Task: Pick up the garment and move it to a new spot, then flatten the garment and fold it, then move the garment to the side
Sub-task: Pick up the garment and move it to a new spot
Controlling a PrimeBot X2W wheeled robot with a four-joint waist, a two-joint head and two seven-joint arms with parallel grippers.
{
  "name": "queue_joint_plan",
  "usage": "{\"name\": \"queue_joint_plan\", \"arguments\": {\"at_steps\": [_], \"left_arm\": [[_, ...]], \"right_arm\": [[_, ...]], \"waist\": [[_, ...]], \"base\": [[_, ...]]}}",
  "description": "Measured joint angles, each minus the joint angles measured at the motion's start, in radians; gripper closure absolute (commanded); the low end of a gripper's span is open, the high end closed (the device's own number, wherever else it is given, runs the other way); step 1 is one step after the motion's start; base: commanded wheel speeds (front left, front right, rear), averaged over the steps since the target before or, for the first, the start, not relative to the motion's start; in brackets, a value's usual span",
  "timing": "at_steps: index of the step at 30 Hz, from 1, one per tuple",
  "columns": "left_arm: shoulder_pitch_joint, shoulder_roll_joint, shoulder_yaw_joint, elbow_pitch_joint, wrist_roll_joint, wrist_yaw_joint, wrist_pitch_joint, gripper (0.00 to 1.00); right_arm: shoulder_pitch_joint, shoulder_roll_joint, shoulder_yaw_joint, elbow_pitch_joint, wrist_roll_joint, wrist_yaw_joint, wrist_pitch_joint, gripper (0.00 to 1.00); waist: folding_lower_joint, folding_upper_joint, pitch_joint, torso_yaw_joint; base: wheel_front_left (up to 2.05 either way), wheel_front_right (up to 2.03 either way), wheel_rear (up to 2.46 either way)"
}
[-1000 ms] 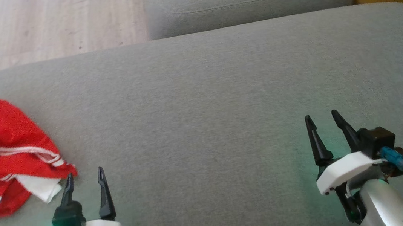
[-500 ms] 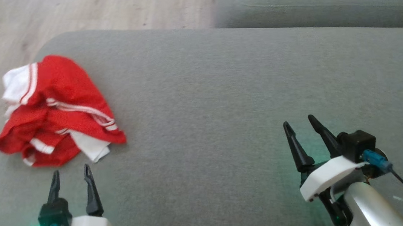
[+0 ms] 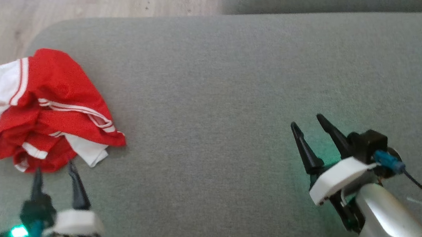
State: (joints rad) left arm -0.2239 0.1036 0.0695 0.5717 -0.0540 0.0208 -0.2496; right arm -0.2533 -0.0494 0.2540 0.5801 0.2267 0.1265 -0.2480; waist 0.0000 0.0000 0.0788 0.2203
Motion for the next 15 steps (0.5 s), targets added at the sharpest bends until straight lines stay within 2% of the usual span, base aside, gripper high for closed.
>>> {"name": "queue_joint_plan", "arguments": {"at_steps": [7, 15], "left_arm": [[-0.179, 0.064, 0.033, 0.082, -0.019, -0.012, -0.002, 0.0], [-0.41, 0.178, 0.058, 0.278, -0.025, -0.038, 0.008, 0.0]], "right_arm": [[-0.051, -0.001, 0.005, -0.021, -0.022, 0.0, 0.0, 0.0], [-0.1, -0.007, 0.032, -0.06, -0.044, 0.0, 0.0, 0.0]], "waist": [[0.0001, 0.0, 0.063, -0.036], [0.0002, 0.0, 0.164, -0.077]], "base": [[0.0, 0.0, 0.0], [0.0, 0.0, 0.0]]}}
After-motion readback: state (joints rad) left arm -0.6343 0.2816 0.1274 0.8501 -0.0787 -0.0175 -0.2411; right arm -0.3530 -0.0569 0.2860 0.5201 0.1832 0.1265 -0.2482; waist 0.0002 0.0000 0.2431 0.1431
